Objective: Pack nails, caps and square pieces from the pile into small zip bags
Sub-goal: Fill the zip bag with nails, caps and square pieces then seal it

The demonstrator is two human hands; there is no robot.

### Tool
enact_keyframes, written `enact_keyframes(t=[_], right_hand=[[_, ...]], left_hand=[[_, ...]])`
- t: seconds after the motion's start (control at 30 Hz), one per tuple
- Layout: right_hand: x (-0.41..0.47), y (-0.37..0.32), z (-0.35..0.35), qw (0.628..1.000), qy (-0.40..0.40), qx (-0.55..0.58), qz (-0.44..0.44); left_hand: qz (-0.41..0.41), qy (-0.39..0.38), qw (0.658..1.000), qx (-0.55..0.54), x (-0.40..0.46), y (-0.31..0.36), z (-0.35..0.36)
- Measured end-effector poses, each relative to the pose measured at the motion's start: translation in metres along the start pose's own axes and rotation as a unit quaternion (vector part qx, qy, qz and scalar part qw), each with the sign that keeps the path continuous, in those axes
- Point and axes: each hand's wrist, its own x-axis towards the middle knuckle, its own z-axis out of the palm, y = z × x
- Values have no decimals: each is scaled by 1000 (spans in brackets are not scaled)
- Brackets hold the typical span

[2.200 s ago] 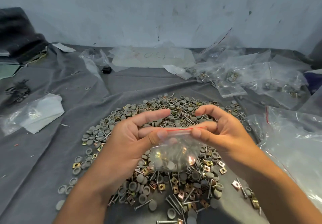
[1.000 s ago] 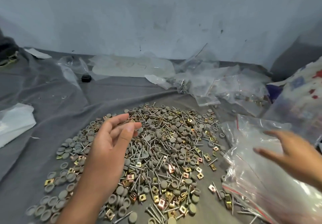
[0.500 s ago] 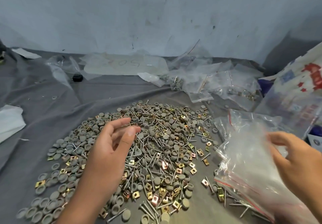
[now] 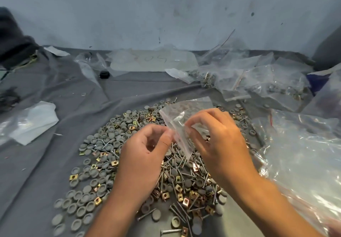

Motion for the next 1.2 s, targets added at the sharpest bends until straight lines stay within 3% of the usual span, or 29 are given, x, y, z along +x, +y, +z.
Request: enact_keyframes(t=[0.27, 0.37, 0.5, 0.67, 0.77, 0.87, 0.97, 1.2], right_hand=[[-12, -9, 3, 989, -38, 141, 8], [-11, -7, 0, 981, -36, 189, 34], [-12, -3, -2, 976, -36, 209, 57], [-20, 1, 1, 978, -84, 187, 48], [-26, 1, 1, 962, -239, 124, 45], [-39, -1, 3, 929, -367, -15, -36], [-50, -7, 7, 920, -371, -74, -104], [-60, -15, 17, 915, -355, -126, -143]], left_hand=[[105, 30, 989, 97, -7, 3, 9], [97, 32, 992, 80, -8, 3, 9], [93, 99, 985, 105, -4, -3, 7], [151, 180, 963, 132, -1, -7, 3], [182, 182, 947, 193, 2, -12, 0], [202, 180, 932, 241, 4, -15, -1], [201, 157, 933, 255, 4, -12, -2], [201, 117, 929, 287, 1, -13, -2]])
